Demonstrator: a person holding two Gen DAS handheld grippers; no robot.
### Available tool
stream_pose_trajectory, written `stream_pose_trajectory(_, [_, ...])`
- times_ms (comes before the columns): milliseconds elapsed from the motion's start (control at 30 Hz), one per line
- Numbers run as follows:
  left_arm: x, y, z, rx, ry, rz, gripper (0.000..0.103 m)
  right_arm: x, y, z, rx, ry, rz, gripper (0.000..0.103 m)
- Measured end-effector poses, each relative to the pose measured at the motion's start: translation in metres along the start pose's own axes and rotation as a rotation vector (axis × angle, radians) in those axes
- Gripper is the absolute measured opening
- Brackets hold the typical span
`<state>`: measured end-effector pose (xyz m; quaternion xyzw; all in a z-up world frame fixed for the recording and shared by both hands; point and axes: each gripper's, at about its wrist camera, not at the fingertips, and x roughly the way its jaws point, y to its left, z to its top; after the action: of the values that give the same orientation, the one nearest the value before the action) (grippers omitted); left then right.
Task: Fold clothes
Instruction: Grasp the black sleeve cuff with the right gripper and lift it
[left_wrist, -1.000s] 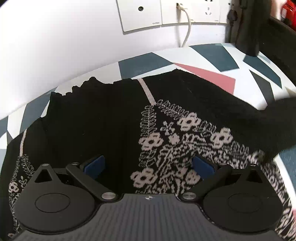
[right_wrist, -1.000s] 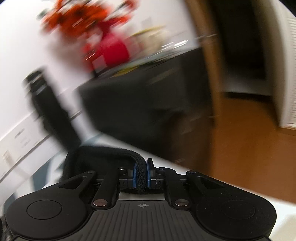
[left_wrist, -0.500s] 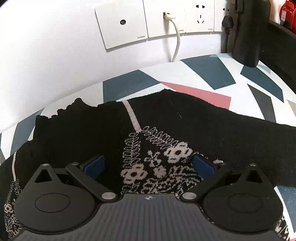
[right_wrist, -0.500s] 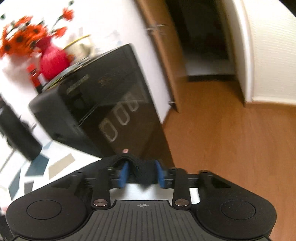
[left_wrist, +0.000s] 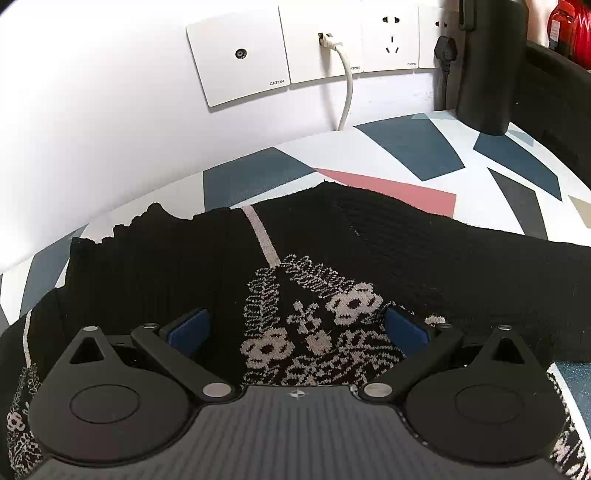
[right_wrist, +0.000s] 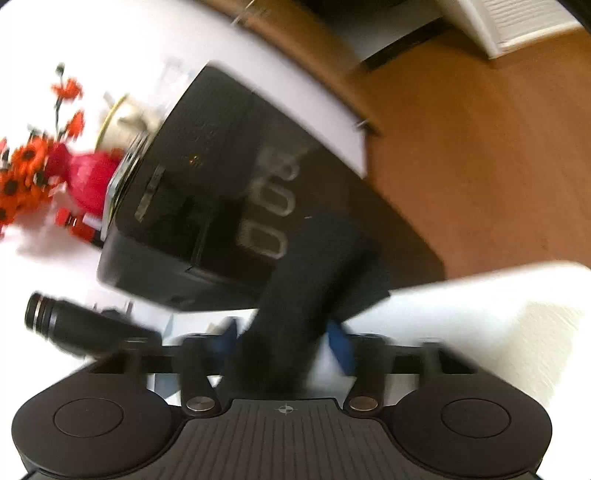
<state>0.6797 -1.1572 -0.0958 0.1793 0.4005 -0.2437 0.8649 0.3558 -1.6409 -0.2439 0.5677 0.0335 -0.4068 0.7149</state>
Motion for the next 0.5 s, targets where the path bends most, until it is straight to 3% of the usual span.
stream_pose_trajectory(100, [0.000, 0.001, -0.001, -0.007, -0.003, -0.004, 0.103, -0.015, 0.028, 0.010, -0.110, -0.148, 0.119, 0.006])
stream_pose_trajectory(133, [0.000, 0.002, -0.002, -0.010, -0.006, -0.004, 0.103, -0.020, 0.037, 0.011, -0.157, -0.189, 0.113, 0.012])
stream_pose_trajectory(167, [0.000, 0.002, -0.002, -0.013, -0.009, -0.005, 0.103, -0.025, 0.045, 0.010, -0.208, -0.228, 0.087, 0.021])
stream_pose_trajectory(200, [0.000, 0.002, -0.003, -0.017, -0.012, -0.004, 0.103, -0.031, 0.054, 0.010, -0.259, -0.266, 0.060, 0.050])
stream_pose_trajectory(233, [0.000, 0.002, -0.004, -0.022, -0.014, -0.004, 0.103, -0.032, 0.054, 0.012, -0.255, -0.272, 0.046, 0.067])
stream_pose_trajectory(300, [0.000, 0.002, -0.004, -0.028, -0.018, -0.004, 0.103, -0.030, 0.044, 0.015, -0.193, -0.236, 0.033, 0.063])
stream_pose_trajectory(500, [0.000, 0.002, -0.005, -0.034, -0.019, -0.009, 0.103, -0.009, 0.006, 0.003, -0.075, -0.094, -0.046, 0.063])
